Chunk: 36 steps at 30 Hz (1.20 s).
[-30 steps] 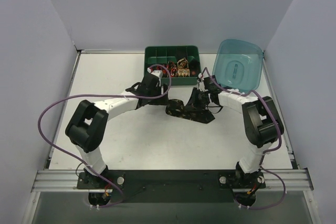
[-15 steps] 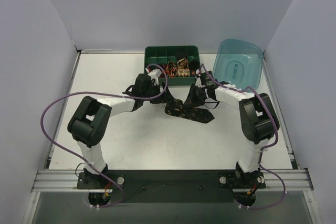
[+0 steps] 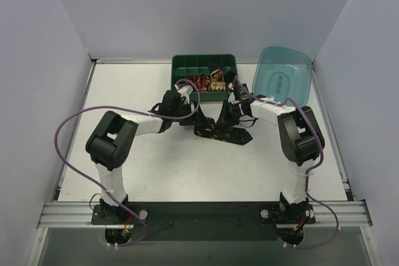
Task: Roll the ties
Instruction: Roll the tie at the center of the board.
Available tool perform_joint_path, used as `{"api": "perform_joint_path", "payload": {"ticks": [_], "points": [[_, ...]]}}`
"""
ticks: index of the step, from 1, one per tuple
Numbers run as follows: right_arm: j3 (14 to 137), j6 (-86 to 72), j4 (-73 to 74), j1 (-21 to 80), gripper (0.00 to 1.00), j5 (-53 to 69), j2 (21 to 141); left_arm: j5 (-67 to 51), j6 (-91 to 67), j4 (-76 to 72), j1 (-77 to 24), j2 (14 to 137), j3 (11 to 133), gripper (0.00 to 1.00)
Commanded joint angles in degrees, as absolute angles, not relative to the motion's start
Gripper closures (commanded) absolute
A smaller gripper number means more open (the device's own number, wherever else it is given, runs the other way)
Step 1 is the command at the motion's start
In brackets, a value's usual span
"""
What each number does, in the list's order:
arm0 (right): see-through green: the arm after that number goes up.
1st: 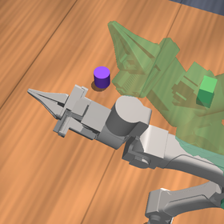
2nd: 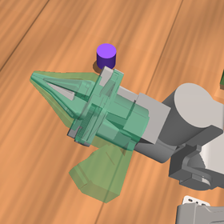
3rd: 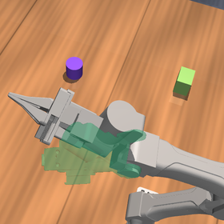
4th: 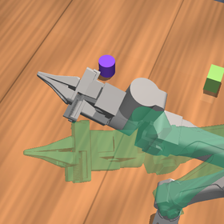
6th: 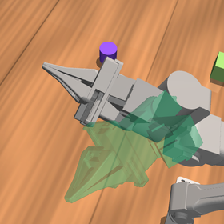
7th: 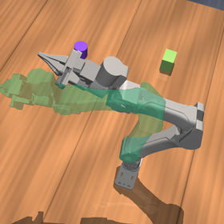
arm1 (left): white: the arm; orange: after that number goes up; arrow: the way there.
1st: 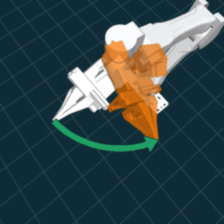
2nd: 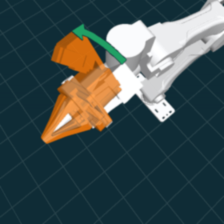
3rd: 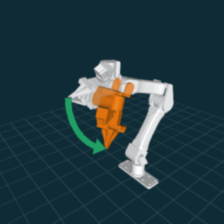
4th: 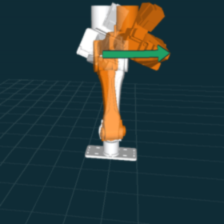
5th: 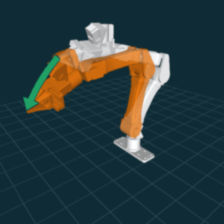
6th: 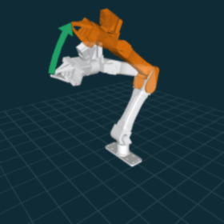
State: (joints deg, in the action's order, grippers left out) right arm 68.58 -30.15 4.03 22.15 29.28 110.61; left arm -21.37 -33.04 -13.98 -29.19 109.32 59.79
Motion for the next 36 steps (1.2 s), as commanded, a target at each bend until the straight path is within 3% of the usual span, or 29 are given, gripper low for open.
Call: {"api": "perform_joint_path", "payload": {"ticks": [1,21,29,36], "points": [[72.2,-30.1,5.6,23.6,1.00,29.2,111.7,-22.9,-33.5,-18.5,-29.1,109.6,59.0,0.22],[77.0,-30.6,8.3,27.9,1.00,29.7,115.2,-21.6,-34.4,-18.7,-27.5,104.9,54.8,0.32],[77.8,-29.4,10.1,27.2,1.00,26.2,112.1,-17.8,-32.3,-15.6,-25.5,101.2,53.6,0.18],[80.7,-28.5,11.6,25.9,1.00,24.9,112.6,-17.8,-31.1,-14.6,-23.8,96.8,50.8,0.16]]}}
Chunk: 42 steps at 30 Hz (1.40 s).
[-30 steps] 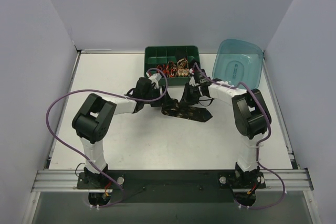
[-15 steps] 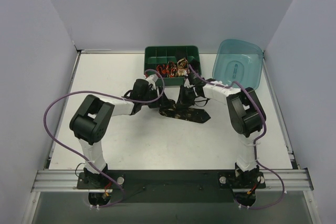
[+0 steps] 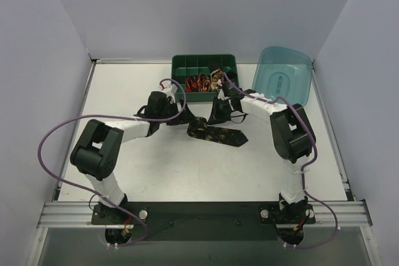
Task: Roll the ties
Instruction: Roll the tie at the center of the board.
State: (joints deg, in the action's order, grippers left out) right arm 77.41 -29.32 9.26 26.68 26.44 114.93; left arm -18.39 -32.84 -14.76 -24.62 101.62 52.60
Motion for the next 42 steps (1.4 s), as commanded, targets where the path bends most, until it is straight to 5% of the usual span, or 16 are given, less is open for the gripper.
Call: {"api": "perform_joint_path", "payload": {"ticks": [1,6,10,16,42], "points": [[81.1,-28.5,11.7,25.9,1.00,25.1,113.1,-17.8,-30.8,-14.4,-23.8,96.0,49.9,0.16],[86.5,-28.5,12.5,25.7,1.00,23.7,116.8,-16.7,-30.2,-12.7,-24.0,89.7,46.3,0.33],[90.9,-28.4,13.4,25.7,1.00,23.4,120.1,-16.2,-29.4,-12.0,-25.6,84.1,42.6,0.70],[96.2,-28.0,14.5,26.1,1.00,25.3,125.6,-11.6,-25.8,-9.3,-33.6,84.4,42.6,0.99],[94.8,-24.7,18.6,28.8,1.00,33.0,126.7,-5.6,-24.8,-11.0,-39.3,100.1,47.7,1.00]]}}
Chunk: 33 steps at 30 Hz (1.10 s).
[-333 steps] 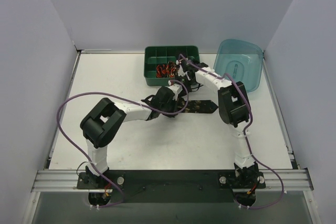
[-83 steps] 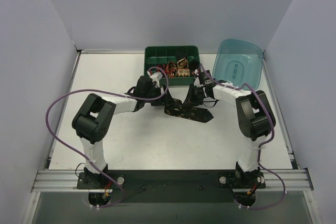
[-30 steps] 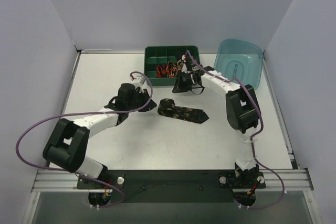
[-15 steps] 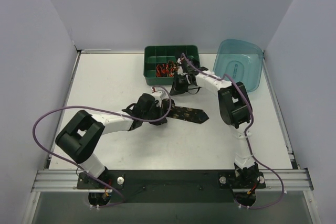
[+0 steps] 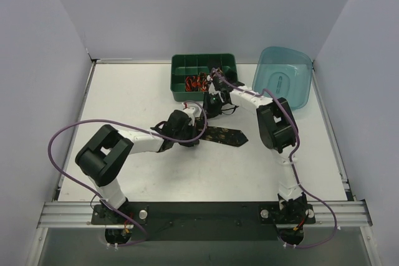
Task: Roll the ties
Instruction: Roll the tie at the center of the board.
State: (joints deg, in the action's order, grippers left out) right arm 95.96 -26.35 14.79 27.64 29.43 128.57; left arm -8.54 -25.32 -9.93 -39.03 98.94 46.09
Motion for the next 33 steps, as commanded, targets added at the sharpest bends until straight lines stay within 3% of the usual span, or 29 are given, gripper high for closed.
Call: {"api": "perform_joint_path", "payload": {"ticks": [1,16,25,27,31,32,33], "points": [[94.1,-24.6,19.0,29.0,1.00,33.5,125.9,-5.5,-24.8,-11.2,-39.3,100.4,47.7,1.00],[92.7,-20.0,25.3,29.3,1.00,41.0,123.4,-2.9,-25.4,-11.6,-39.3,103.4,47.8,1.00],[95.2,-21.5,26.0,27.9,1.00,32.8,124.8,-1.8,-24.2,-10.2,-39.4,94.9,43.5,1.00],[96.1,-22.6,25.7,27.2,1.00,30.8,124.1,-1.3,-23.4,-9.1,-39.4,90.6,41.9,0.96],[95.7,-24.6,22.5,24.2,1.00,28.7,120.9,-1.4,-21.5,-7.5,-38.9,83.5,39.3,0.78],[95.5,-24.8,21.9,23.8,1.00,28.5,120.2,-1.6,-21.5,-6.5,-38.5,81.1,38.9,0.61],[95.4,-25.0,20.8,23.5,1.00,28.3,118.7,-1.7,-21.5,-6.2,-38.1,80.1,38.5,0.53]]}}
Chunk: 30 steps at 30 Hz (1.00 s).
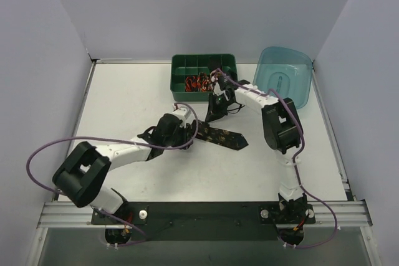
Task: Roll the ties
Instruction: Roll the tie at the center of the board.
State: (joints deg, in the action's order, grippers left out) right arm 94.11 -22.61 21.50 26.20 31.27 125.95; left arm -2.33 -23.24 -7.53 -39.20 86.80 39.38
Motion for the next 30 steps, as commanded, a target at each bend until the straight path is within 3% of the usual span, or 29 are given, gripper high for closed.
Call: {"api": "perform_joint_path", "payload": {"ticks": [1,2,3,4,6,9,12,17,24,30], "points": [[94.8,-25.0,20.7,22.9,0.98,28.2,117.8,-2.9,-21.9,-5.7,-36.4,79.1,38.0,0.46],[94.2,-25.0,20.3,22.5,0.96,27.8,117.0,-3.7,-22.2,-5.5,-35.5,77.6,37.8,0.31],[93.4,-25.1,19.6,22.4,0.95,27.3,115.2,-4.7,-22.8,-5.6,-34.4,77.2,37.6,0.27],[91.7,-25.1,19.3,22.1,0.81,27.1,114.3,-7.7,-23.8,-6.1,-31.3,76.9,37.6,0.23],[89.4,-25.4,18.2,22.0,0.70,26.8,111.6,-13.4,-25.2,-7.5,-28.2,77.7,37.7,0.16],[84.4,-26.0,16.3,22.0,0.56,28.2,108.3,-19.1,-27.9,-10.4,-22.9,81.4,39.3,0.14],[78.8,-27.8,13.2,22.6,0.50,31.2,105.0,-24.3,-29.1,-11.4,-20.6,86.9,43.1,0.14],[75.5,-27.2,12.4,25.8,0.53,30.5,102.8,-32.9,-32.7,-16.9,-18.3,96.9,47.6,0.14],[75.5,-27.0,10.5,29.3,0.81,29.6,104.0,-39.3,-36.3,-21.0,-17.4,107.3,52.6,0.15],[77.0,-26.2,11.9,29.9,0.89,27.6,107.6,-39.3,-36.8,-20.9,-17.9,110.1,54.0,0.17]]}}
